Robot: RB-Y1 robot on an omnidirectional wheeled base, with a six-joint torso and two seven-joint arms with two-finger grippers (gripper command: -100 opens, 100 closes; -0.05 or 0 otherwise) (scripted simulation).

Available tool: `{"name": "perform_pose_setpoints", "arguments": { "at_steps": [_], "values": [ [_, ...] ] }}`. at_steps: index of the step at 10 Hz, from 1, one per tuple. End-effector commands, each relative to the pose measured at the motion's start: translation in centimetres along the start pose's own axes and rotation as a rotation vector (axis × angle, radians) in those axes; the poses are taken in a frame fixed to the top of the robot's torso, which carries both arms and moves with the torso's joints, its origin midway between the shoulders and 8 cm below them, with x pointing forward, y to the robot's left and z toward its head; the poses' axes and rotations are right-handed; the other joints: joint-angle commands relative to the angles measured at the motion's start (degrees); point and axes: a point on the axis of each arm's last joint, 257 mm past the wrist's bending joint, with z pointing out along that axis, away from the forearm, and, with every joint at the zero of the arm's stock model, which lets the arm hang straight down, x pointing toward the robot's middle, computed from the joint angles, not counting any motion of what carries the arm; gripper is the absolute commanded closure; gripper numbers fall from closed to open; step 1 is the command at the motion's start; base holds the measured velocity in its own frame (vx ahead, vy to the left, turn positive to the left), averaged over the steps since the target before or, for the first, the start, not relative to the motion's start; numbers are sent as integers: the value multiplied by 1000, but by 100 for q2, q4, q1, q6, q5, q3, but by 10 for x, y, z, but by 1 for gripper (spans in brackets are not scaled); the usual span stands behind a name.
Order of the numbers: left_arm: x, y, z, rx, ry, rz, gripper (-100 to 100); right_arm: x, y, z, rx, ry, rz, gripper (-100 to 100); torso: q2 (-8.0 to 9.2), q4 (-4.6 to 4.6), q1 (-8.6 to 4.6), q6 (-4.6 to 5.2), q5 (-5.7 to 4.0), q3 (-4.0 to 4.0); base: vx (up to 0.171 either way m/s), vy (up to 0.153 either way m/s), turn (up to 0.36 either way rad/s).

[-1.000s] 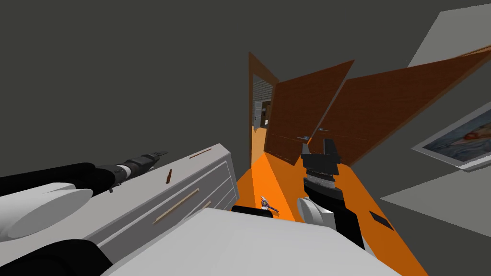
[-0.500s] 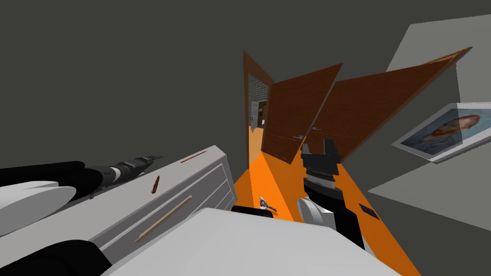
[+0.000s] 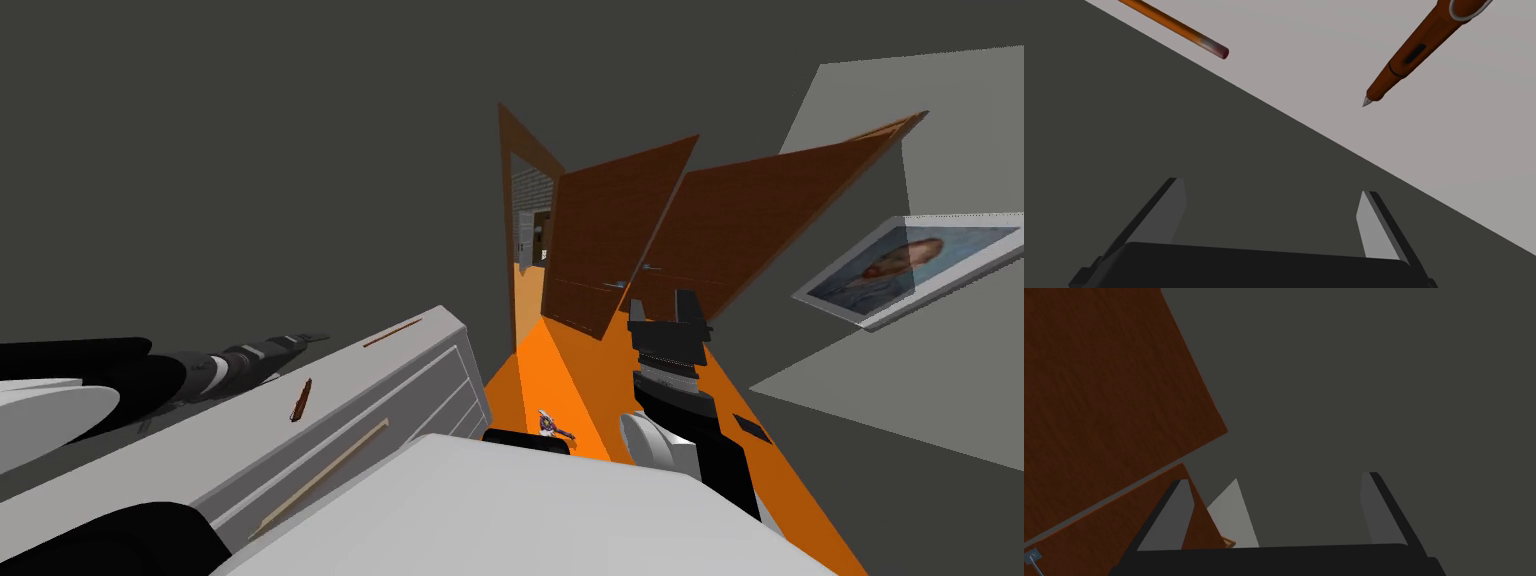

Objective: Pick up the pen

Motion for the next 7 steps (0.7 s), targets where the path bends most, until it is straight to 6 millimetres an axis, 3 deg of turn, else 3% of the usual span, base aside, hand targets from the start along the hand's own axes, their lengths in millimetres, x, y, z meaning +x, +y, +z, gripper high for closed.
{"name": "perform_pose_setpoints", "arguments": {
  "at_steps": [1, 7],
  "values": [
    [5, 11, -2, -43, 30, 6, -100, 0, 0, 0, 0, 0, 0, 0, 0, 0, 0, 0, 0, 0, 20, 1, -88],
    [14, 55, -20, -178, 161, 16, -100, 0, 0, 0, 0, 0, 0, 0, 3, 1, 5, -5, 2, 2, 16, 7, -95]
  ]
}}
